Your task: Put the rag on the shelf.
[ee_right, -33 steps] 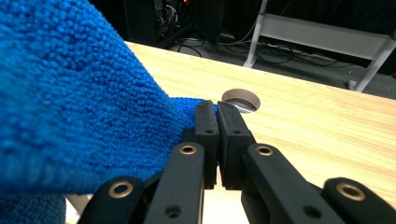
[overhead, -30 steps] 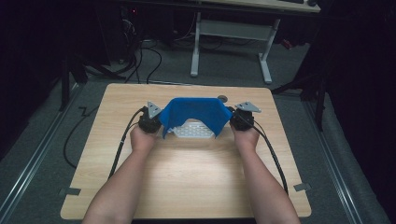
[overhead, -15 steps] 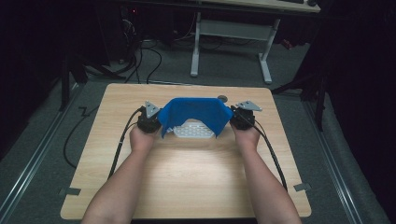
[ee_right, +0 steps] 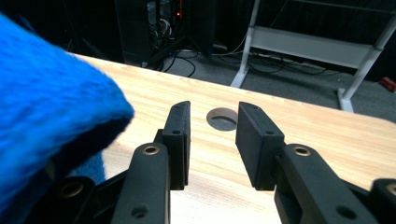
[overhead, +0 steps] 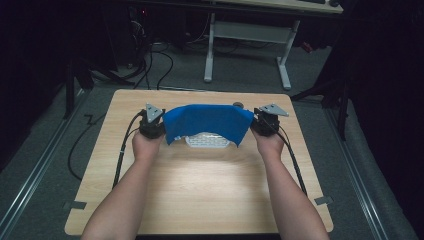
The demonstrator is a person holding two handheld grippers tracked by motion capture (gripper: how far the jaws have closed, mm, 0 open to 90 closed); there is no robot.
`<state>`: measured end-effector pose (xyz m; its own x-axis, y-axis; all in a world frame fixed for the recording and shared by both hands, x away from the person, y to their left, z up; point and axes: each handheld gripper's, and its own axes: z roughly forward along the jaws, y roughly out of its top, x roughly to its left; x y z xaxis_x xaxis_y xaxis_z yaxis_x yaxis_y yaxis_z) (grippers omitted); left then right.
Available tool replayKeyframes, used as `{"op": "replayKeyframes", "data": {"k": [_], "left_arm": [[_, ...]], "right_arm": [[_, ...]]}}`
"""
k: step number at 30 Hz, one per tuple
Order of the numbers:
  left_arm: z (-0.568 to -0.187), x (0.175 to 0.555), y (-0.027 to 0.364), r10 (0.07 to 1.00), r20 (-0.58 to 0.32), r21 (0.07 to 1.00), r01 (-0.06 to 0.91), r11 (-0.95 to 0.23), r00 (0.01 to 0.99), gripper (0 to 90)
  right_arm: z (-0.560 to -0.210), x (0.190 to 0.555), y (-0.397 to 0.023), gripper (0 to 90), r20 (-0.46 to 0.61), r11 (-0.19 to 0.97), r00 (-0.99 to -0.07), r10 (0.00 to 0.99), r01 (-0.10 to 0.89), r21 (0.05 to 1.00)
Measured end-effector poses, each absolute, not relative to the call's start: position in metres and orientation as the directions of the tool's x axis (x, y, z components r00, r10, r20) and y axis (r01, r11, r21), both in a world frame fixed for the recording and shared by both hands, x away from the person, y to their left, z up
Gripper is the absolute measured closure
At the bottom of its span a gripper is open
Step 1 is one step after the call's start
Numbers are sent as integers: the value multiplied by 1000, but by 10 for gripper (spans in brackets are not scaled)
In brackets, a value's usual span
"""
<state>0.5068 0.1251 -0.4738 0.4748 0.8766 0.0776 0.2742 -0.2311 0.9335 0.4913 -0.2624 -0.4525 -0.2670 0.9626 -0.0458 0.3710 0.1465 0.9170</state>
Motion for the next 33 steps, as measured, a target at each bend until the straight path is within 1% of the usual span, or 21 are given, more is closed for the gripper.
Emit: {"op": "replayKeyframes", "data": {"k": [11, 17, 18, 23, 29, 31, 33], "left_arm": [[-465, 499, 140, 893, 77, 936, 277, -219, 444, 626], [-468, 498, 142, 896, 91, 931, 281, -231, 434, 624], [-469, 498, 145, 900, 95, 929, 287, -234, 426, 615], [-469, 497, 157, 913, 92, 930, 292, -221, 396, 609], [-470, 491, 164, 914, 103, 928, 292, -230, 392, 609], [-472, 485, 167, 913, 103, 923, 304, -235, 395, 602], [-473, 482, 168, 912, 106, 921, 306, -240, 396, 598]], "right_arm": [[-434, 479, -272, 653, -68, 156, -254, 965, 348, 924], [-434, 479, -276, 600, -58, 144, -235, 970, 365, 920], [-434, 478, -278, 590, -69, 154, -233, 970, 366, 918], [-432, 476, -284, 598, -72, 150, -219, 973, 369, 917], [-434, 468, -287, 629, -86, 163, -223, 971, 351, 922], [-439, 462, -288, 644, -94, 175, -226, 970, 371, 912], [-440, 460, -288, 648, -97, 176, -223, 970, 369, 913]]}}
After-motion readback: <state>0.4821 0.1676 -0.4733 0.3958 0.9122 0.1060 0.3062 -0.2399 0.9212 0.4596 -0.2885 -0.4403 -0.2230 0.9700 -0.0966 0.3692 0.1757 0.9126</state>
